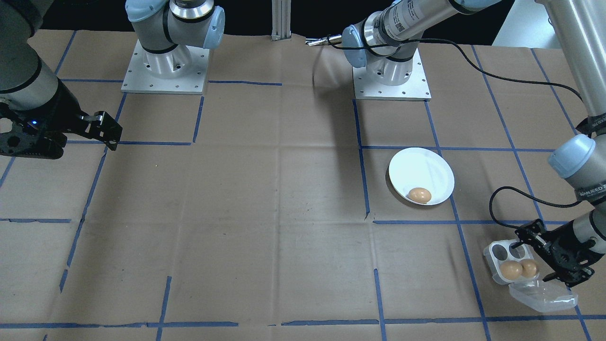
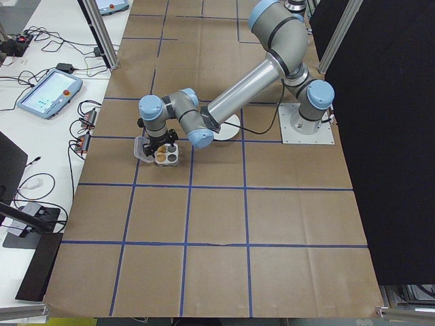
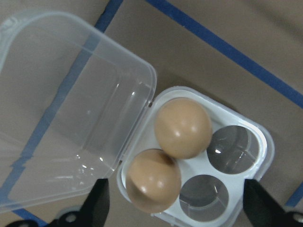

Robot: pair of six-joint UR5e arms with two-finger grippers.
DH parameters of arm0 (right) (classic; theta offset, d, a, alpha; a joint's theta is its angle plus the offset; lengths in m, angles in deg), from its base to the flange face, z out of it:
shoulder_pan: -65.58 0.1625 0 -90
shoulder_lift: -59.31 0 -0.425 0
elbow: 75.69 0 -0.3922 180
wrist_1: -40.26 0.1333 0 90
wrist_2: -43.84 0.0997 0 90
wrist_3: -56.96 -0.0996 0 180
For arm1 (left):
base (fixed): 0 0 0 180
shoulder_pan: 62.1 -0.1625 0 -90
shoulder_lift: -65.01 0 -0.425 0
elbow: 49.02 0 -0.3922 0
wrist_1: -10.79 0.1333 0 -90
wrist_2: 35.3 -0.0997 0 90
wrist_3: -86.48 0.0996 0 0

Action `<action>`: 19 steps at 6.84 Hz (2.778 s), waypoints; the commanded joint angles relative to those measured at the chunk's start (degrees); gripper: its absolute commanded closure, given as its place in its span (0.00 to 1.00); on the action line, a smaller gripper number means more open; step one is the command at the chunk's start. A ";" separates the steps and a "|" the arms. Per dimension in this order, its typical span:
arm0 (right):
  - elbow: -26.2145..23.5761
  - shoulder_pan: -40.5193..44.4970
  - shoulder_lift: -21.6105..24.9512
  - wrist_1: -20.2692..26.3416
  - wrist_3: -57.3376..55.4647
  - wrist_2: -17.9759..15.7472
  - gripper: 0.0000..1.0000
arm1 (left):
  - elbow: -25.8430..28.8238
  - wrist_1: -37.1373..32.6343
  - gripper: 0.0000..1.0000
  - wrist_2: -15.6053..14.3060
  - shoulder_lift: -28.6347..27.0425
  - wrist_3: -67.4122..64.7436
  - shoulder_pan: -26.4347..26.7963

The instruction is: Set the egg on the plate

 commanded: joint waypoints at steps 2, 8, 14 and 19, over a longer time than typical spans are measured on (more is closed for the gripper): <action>0.00 0.00 0.00 0.00 0.00 0.00 0.00 | 1.26 -0.04 0.09 -0.20 -1.65 0.58 0.19; 0.00 0.00 0.00 0.00 0.00 0.00 0.00 | 1.35 -0.92 0.20 -1.51 -1.91 0.41 0.19; 0.00 0.00 0.00 0.00 0.00 0.00 0.00 | 1.53 -0.74 1.00 -7.20 -1.74 0.84 0.19; 0.00 0.00 0.00 0.00 0.00 0.00 0.00 | -4.33 -14.57 1.00 -6.53 10.98 4.13 1.85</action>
